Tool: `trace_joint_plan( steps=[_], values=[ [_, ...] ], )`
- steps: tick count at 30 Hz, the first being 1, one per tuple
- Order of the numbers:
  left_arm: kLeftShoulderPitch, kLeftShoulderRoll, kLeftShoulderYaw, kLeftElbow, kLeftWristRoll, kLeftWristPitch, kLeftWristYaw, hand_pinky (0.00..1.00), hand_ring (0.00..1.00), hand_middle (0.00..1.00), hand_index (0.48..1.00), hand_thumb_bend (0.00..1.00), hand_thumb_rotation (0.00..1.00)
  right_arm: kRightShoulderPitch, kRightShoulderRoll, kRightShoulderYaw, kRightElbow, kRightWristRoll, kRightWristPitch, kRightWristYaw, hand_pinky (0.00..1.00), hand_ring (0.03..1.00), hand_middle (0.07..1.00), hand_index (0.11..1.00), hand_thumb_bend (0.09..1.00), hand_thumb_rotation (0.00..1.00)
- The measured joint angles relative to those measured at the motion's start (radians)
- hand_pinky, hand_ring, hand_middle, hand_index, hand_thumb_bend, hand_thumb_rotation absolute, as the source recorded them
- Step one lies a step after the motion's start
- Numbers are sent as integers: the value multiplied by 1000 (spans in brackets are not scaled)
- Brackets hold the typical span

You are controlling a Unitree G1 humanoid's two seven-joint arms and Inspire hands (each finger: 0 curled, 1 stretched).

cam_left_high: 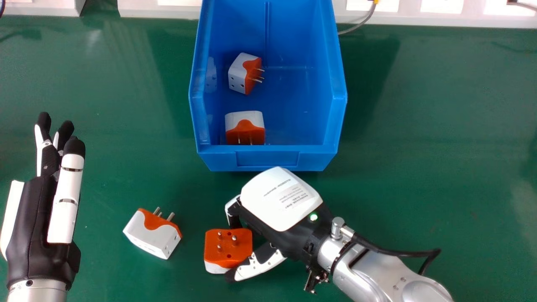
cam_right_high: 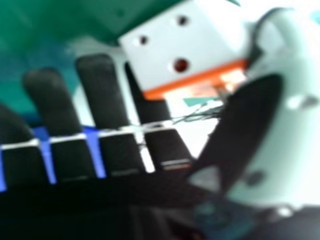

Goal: Pick all objects and put in blue box

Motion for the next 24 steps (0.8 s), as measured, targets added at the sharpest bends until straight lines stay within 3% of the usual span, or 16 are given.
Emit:
trace_joint_plan(
  steps=[5, 8, 12, 24],
  values=[
    [-11, 6, 0, 13, 5, -3, -1, 1000, 1000, 1000, 1000, 385, 897, 6, -6, -1, -7, 10, 2, 0, 117, 184, 265, 334, 313, 580],
    [-14, 6, 0, 18, -1, -3, -3, 1000, 1000, 1000, 1000, 384, 889, 23, -9, -8, -26, 14, 7, 2, 92, 153, 225, 287, 325, 530],
    [-16, 7, 0, 19, 13, -3, 2, 1000, 1000, 1000, 1000, 375, 930, 73, -32, -32, -129, 42, 31, 51, 84, 143, 214, 275, 359, 436],
    [-25, 13, 0, 26, 4, -2, -12, 1000, 1000, 1000, 1000, 364, 910, 119, -53, -221, -578, 105, 84, 161, 34, 84, 147, 205, 402, 262]
  ],
)
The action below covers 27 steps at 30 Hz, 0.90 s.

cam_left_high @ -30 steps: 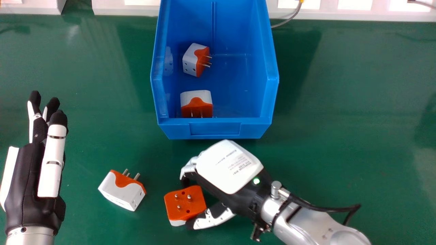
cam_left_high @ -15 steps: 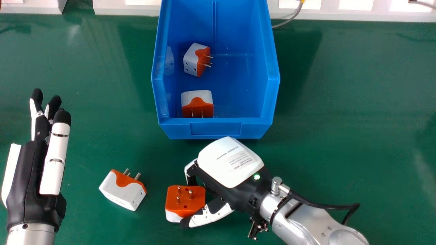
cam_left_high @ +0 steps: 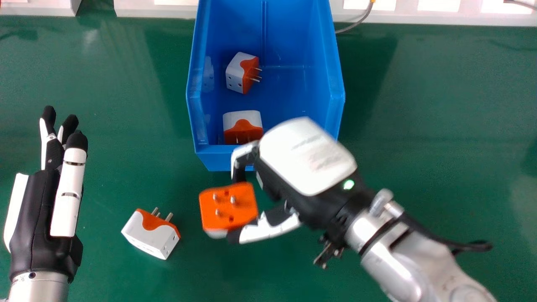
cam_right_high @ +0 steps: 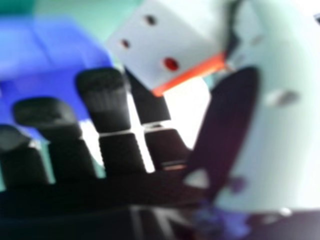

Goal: Pick all objects and put in blue box

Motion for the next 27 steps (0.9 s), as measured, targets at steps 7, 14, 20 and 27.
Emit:
trace_joint_plan(
  steps=[7, 14, 20, 27],
  values=[
    [-6, 2, 1, 21, -18, -6, -10, 1000, 1000, 1000, 1000, 352, 855, -146, 19, -100, -38, 27, 59, 74, 14, 60, 120, 179, 372, 253],
    [-10, 3, 0, 18, -24, -3, -3, 1000, 1000, 1000, 1000, 338, 912, -325, 23, -123, 103, -3, 72, 52, 14, 64, 121, 182, 396, 249],
    [-4, 6, -1, 12, -29, 1, -7, 1000, 1000, 1000, 1000, 333, 898, -489, 35, -101, 337, -62, 118, 28, 45, 98, 162, 224, 383, 331],
    [16, 6, -3, -7, 6, -2, 7, 1000, 1000, 1000, 1000, 362, 909, -705, 106, -15, 655, -108, 196, 8, 152, 235, 313, 381, 375, 326]
  ],
)
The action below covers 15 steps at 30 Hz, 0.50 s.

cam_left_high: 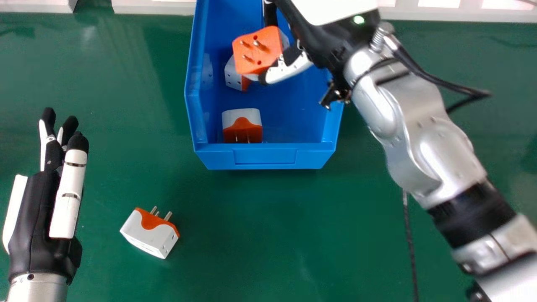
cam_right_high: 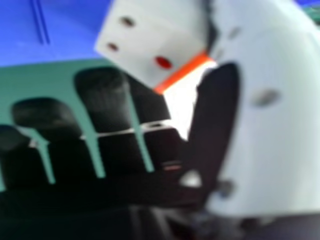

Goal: Pick all objects and put in blue box

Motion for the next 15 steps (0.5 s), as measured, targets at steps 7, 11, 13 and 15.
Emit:
trace_joint_plan(
  steps=[7, 11, 13, 15],
  values=[
    [22, -10, -9, -23, -17, -2, -2, 1000, 1000, 1000, 1000, 365, 886, -132, 57, 79, 281, 7, -18, -47, 164, 251, 329, 477, 488, 154],
    [25, -16, -14, -34, -33, 6, -6, 1000, 1000, 1000, 1000, 372, 902, -192, 79, 116, 384, 10, -44, -70, 122, 193, 284, 480, 493, 147],
    [27, -16, -16, -42, -30, 8, -3, 1000, 1000, 1000, 1000, 376, 909, -215, 91, 124, 421, 14, -50, -77, 111, 178, 268, 480, 495, 144],
    [29, -16, -16, -50, -21, 9, 5, 1000, 1000, 1000, 1000, 397, 927, -236, 99, 141, 452, 15, -53, -78, 99, 163, 252, 481, 497, 139]
  ],
)
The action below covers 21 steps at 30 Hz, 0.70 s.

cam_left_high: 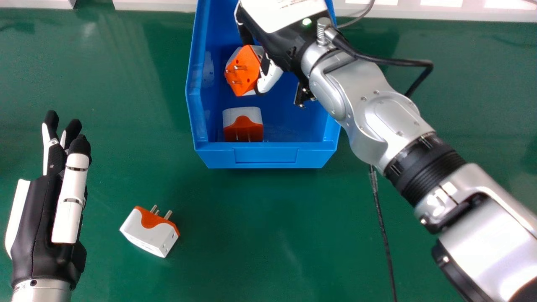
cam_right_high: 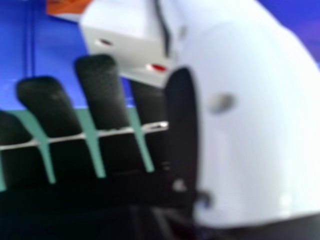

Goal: Pick all objects and put in blue box

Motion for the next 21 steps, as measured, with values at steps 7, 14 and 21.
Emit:
trace_joint_plan(
  steps=[7, 14, 21],
  values=[
    [0, 0, -1, -3, 19, 1, 3, 1000, 1000, 1000, 1000, 361, 896, -50, 40, 31, 117, 19, -15, -18, 72, 131, 216, 481, 504, 123],
    [-3, 0, -2, -3, 24, 2, 5, 1000, 1000, 1000, 1000, 371, 923, -57, 73, 36, 164, 48, 35, -64, 338, 458, 533, 566, 587, 279],
    [-16, 0, -2, 4, 24, 1, 3, 1000, 1000, 1000, 1000, 372, 931, -55, 75, 48, 116, 68, 98, -19, 758, 895, 954, 915, 717, 580]
  ],
)
